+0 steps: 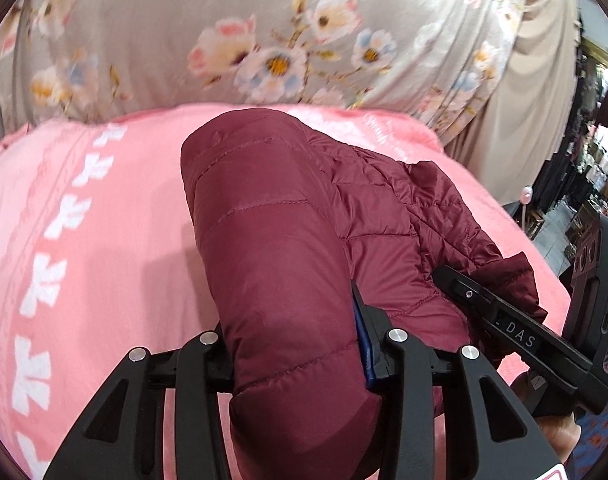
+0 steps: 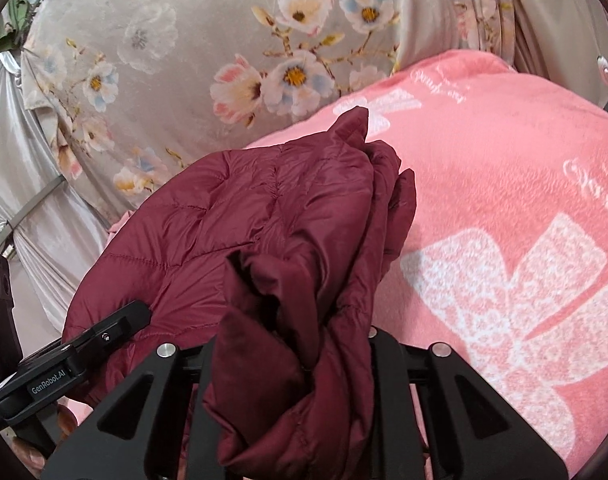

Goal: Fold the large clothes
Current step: 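Lift the whole folded jacket with both grippers and hold it up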

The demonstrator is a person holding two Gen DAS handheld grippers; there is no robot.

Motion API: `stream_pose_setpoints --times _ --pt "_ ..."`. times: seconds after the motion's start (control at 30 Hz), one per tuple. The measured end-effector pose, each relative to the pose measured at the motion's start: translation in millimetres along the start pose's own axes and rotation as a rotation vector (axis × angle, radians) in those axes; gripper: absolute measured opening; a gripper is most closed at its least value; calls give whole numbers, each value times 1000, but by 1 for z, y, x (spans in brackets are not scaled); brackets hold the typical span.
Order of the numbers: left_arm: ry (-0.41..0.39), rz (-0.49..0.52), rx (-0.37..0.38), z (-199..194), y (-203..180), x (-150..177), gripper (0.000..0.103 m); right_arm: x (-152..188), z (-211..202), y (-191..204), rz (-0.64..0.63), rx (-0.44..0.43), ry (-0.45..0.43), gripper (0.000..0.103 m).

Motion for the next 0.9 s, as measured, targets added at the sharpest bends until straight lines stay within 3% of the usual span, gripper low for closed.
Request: stream_pose_setpoints --times 0.27,0.5,0.67,0.9 --pt "-157 79 -6 -40 -3 -39 38 -38 -29 40 -89 -41 -124 17" --pt "-304 146 -58 -64 20 -80 38 -78 -21 93 -198 -91 -208 17" --pt "-400 162 -69 -67 59 -108 38 -104 5 135 -276 -140 -265 17" --pt "-499 176 -99 -48 128 -138 38 -123 73 193 -379 -188 -301 17"
Point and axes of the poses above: each gripper's, at about its wrist camera, not at the fingertips, and z roughly the way its jaws point, y to its left, x to its underside, the point moved 6 cm from there along z, roughly the way its jaws point, and after that the axes turned 7 degrees about z, right-handed, at the moved point
